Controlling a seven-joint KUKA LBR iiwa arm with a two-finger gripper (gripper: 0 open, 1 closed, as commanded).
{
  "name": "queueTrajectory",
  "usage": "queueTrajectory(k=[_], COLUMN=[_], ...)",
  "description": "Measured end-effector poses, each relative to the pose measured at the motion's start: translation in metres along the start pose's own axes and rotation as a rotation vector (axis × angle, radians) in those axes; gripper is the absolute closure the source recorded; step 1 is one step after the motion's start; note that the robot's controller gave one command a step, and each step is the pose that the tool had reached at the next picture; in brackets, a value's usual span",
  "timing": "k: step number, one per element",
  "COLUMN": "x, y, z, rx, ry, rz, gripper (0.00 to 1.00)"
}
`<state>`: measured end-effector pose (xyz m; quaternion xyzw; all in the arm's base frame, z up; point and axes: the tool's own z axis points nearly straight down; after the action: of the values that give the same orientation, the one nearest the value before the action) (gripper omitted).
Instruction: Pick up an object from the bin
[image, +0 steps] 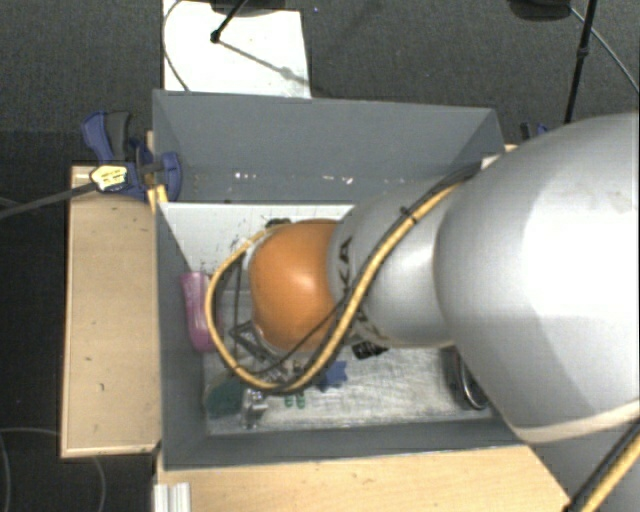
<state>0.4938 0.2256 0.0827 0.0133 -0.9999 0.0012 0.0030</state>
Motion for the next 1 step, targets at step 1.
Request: queueTrajectory(k=[1], x=[-0.0019], y=[0.0012], z=[-0.0045], rx=[-0.004], ry=[-0.007], rz=[0.008], gripper=[1.0])
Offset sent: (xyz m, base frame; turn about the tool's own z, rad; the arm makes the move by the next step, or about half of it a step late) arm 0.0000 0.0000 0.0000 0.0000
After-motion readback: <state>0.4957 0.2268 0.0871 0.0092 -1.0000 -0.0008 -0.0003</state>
